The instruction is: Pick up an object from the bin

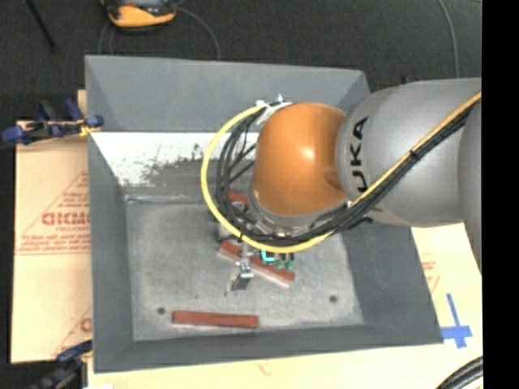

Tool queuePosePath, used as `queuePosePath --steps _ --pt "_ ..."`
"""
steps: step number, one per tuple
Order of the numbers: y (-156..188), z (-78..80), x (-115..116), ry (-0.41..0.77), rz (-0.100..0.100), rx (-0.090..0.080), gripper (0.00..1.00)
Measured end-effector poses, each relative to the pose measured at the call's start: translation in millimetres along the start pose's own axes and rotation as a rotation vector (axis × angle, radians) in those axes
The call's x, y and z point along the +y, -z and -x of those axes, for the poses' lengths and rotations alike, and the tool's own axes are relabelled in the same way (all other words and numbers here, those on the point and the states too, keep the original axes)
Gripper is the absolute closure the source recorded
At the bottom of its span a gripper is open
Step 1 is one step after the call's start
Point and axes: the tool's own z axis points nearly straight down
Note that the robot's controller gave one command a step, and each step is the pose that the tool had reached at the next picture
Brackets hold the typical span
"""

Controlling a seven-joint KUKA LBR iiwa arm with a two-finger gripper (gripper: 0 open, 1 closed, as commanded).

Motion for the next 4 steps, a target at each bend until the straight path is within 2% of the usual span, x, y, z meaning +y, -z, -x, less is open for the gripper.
queuePosePath --steps 1,2,3,4 --pt "3.8 1.8 -0.3 -0.004 0.001 -0.008 0.00" --pt "-63.9 -15.9 2.7 -0.046 0.002 -0.012 0.00" --pt "-112.3 -33.8 -9.6 -0.101 0.003 -0.014 0.00" --pt "-95.5 -35.1 -8.8 -0.110 0.002 -0.008 0.00"
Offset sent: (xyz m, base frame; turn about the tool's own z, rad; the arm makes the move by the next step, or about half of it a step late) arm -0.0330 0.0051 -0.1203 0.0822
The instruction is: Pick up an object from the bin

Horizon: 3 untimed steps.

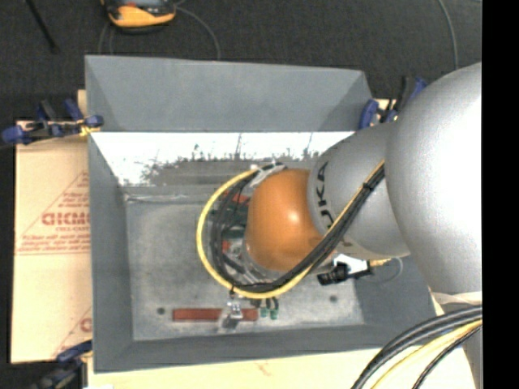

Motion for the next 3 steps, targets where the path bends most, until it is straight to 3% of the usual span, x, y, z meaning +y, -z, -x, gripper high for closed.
queuePosePath --steps 1,2,3 --pt "-17.1 2.2 -0.8 0.009 -0.002 0.001 0.00" --pt "-16.5 -3.4 30.7 0.384 -0.018 0.010 1.00" --pt "-16.5 -3.4 30.9 0.383 -0.017 0.010 1.00"
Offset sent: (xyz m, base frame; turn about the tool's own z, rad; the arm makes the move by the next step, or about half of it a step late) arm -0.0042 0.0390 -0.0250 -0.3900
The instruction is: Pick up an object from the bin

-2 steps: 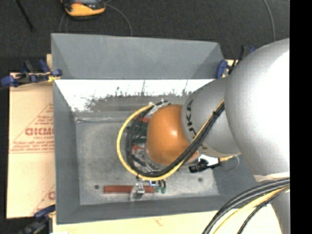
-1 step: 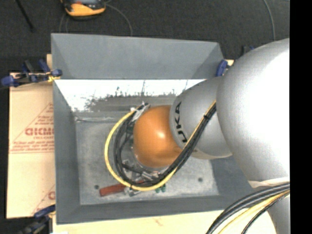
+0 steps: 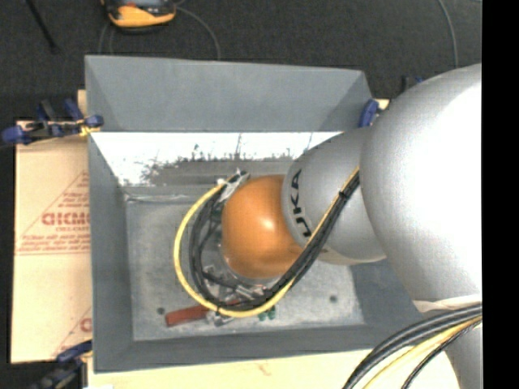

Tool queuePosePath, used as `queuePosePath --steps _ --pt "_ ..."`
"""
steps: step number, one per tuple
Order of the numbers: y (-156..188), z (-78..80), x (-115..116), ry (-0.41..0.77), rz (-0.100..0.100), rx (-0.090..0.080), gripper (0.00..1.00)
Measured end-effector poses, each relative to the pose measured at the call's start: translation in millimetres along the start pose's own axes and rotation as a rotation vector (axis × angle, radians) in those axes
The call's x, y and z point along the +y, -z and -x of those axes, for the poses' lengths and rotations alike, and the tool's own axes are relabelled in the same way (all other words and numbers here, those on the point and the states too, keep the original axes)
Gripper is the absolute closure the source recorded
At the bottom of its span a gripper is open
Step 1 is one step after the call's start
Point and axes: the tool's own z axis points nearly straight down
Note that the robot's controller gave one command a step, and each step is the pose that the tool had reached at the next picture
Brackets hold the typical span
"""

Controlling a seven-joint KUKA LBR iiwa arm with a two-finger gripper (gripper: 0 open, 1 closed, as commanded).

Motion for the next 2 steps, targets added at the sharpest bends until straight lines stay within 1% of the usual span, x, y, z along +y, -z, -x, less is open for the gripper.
queuePosePath --steps 2 --pt "2.5 -0.6 -0.4 -0.002 0.005 -0.004 1.00"
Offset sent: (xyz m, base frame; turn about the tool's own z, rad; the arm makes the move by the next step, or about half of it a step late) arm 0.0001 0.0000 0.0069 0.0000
